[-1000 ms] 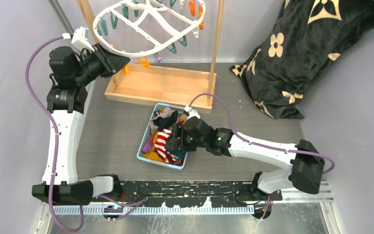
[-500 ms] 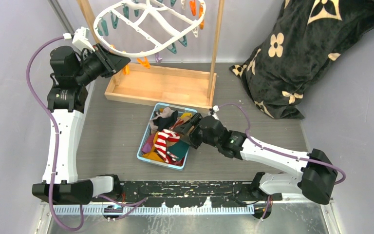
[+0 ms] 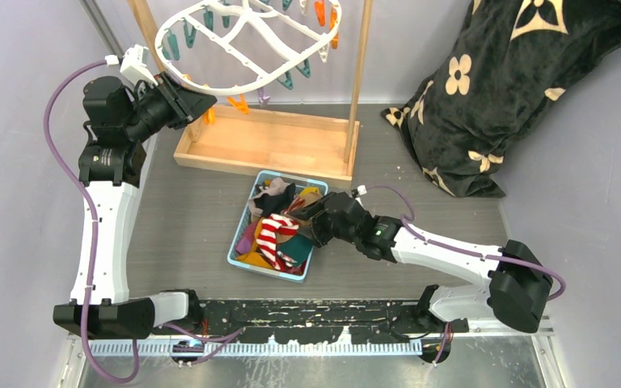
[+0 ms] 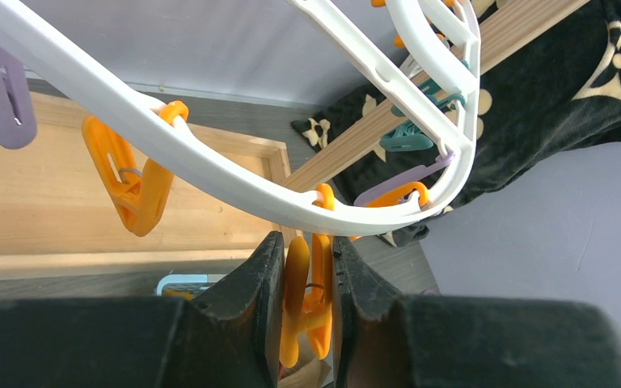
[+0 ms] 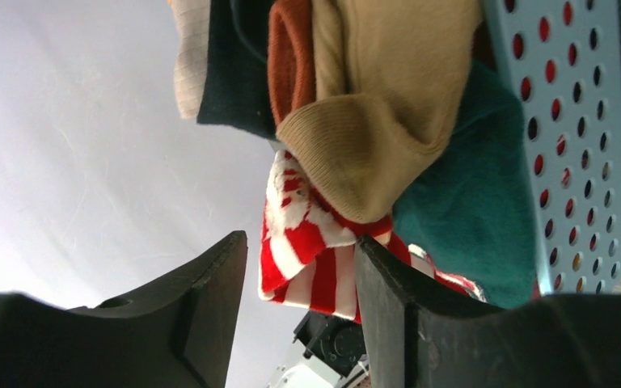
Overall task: Clip the socks to the hanger
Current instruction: Adjust the sock in the bin.
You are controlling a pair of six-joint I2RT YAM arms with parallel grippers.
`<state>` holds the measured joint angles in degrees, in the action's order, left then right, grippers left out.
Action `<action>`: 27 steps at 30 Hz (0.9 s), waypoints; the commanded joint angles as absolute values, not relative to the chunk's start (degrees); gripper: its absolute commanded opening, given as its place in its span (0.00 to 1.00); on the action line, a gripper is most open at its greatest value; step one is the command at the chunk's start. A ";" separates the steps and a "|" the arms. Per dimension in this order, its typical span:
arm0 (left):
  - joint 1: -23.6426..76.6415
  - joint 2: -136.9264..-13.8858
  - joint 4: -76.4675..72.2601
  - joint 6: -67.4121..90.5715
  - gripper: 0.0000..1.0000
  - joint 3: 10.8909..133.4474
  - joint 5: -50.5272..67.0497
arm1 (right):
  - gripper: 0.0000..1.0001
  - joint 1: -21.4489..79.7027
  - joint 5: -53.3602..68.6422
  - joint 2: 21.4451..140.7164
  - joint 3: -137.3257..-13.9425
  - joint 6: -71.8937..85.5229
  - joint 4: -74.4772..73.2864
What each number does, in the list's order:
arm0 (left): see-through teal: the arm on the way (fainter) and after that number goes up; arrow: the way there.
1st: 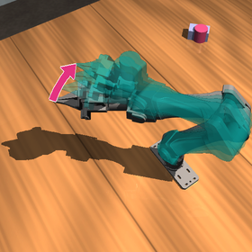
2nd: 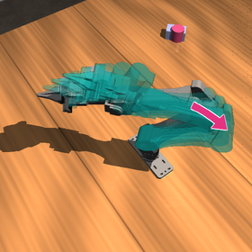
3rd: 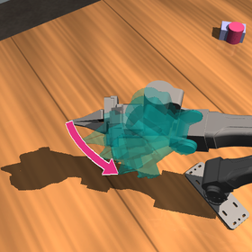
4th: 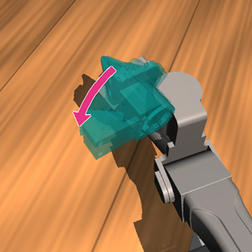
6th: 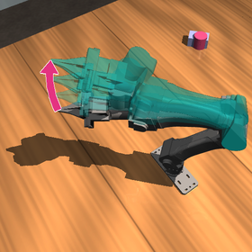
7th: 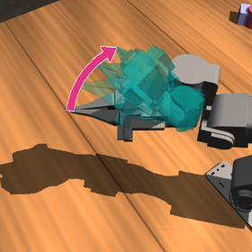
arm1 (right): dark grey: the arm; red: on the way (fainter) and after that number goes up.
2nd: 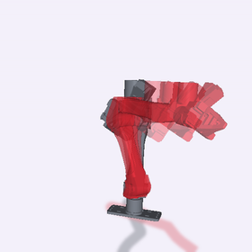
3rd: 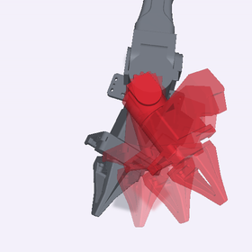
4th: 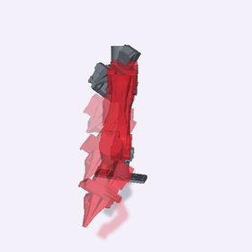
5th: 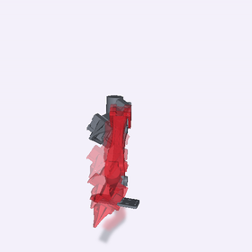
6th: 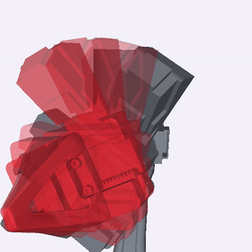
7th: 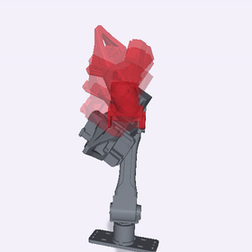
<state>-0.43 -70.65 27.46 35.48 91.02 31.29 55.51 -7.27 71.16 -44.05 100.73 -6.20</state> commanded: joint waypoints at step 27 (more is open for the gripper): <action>-0.53 -67.79 28.52 34.20 0.00 92.45 31.99 | 0.47 55.35 -8.65 74.65 -49.13 106.86 -8.45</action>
<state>-0.43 -70.11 27.49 35.29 91.02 31.22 55.37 -9.82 71.35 -48.03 105.47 -10.33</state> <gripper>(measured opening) 0.223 0.474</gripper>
